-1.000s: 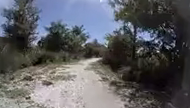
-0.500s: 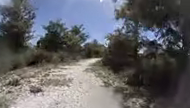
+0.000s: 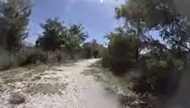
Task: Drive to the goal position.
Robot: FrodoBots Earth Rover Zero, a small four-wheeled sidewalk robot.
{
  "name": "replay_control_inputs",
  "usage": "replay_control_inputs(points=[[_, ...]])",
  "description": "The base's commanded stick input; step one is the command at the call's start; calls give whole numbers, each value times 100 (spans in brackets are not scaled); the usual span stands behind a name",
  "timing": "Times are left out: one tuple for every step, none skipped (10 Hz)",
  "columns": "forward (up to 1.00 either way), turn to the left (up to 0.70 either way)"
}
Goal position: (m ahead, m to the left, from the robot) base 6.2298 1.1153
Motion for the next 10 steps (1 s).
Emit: replay_control_inputs(points=[[70, 0], [70, 0], [70, 0], [70, 0], [70, 0], [70, 0], [70, 0], [70, 0], [70, 0], [70, 0]])
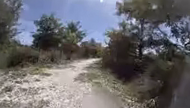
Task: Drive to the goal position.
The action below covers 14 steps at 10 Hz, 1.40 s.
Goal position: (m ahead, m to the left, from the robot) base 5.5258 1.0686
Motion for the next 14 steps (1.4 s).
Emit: replay_control_inputs(points=[[70, 0], [70, 0], [70, 0], [70, 0], [70, 0], [70, 0], [70, 0], [70, 21], [70, 33], [70, 35], [70, 35], [70, 17], [70, 1], [70, 5]])
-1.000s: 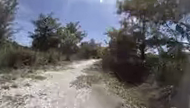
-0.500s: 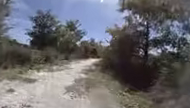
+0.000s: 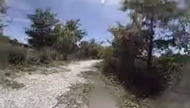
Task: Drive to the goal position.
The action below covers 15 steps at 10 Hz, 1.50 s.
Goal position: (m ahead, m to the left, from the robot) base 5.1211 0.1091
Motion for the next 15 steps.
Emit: replay_control_inputs(points=[[70, 20], [70, 0], [70, 0], [70, 0], [70, 0], [70, 0], [70, 0], [70, 0], [70, 0], [70, 0], [70, 0], [70, 0], [70, 0], [70, 0], [70, 0]])
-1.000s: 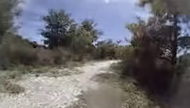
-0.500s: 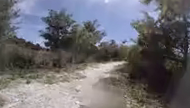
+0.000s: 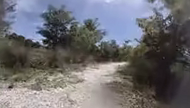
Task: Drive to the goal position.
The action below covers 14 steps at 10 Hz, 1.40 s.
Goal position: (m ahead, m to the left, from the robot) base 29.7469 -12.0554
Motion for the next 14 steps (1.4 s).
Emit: replay_control_inputs(points=[[70, 0], [70, 0], [70, 0], [70, 0], [70, 0], [70, 0], [70, 0], [70, 0], [70, 0], [70, 0], [69, 0], [69, 0], [69, 0], [69, -7]])
